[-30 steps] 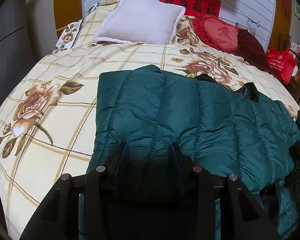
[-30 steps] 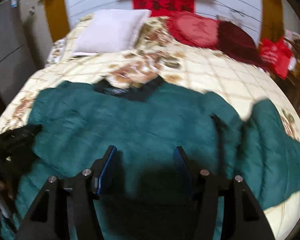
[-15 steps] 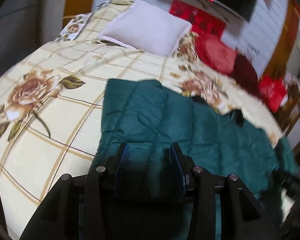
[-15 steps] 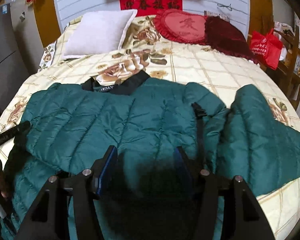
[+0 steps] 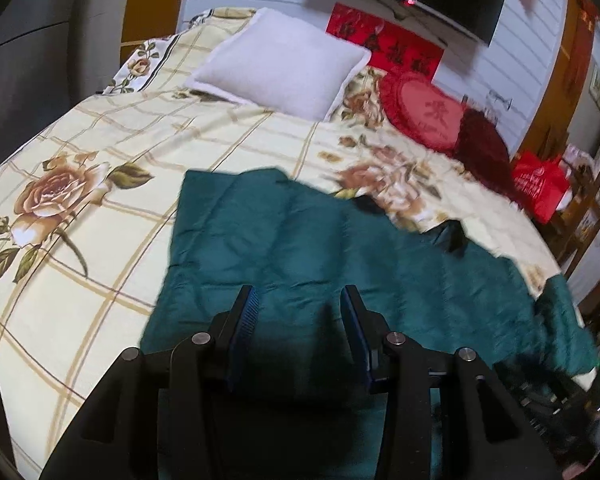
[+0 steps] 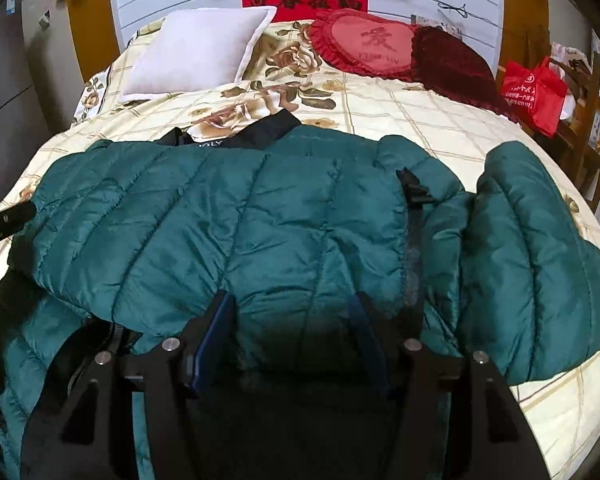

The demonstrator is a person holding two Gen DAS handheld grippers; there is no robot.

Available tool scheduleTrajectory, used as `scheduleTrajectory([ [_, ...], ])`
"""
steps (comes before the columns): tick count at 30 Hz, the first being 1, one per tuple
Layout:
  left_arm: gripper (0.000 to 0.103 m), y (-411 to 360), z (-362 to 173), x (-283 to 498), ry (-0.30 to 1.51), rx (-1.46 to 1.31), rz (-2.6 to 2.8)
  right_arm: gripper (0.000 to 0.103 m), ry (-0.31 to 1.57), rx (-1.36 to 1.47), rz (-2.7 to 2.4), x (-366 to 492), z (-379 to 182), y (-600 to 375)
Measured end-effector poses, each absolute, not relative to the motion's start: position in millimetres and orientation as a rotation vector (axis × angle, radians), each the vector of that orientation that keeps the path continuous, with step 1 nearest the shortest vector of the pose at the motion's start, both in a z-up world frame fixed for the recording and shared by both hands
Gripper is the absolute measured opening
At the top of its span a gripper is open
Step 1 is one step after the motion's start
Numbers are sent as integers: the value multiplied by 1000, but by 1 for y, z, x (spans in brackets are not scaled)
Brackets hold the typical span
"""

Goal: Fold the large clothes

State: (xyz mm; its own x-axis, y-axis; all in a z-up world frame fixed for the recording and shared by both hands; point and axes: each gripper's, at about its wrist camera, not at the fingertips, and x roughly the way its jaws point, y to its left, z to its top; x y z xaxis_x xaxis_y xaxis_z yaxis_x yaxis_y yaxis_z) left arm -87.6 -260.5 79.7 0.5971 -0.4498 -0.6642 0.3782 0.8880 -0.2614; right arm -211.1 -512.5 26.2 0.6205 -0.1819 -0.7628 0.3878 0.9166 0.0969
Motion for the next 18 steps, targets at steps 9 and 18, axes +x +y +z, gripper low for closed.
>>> scheduleTrajectory([
  [9,47,-301,48,-96,877,-11,-445,71,861,231,-335,-204,24,-507],
  [18,47,-285,66,-113,896,-47,-426,75,841,250,-327,-210,34,-507],
])
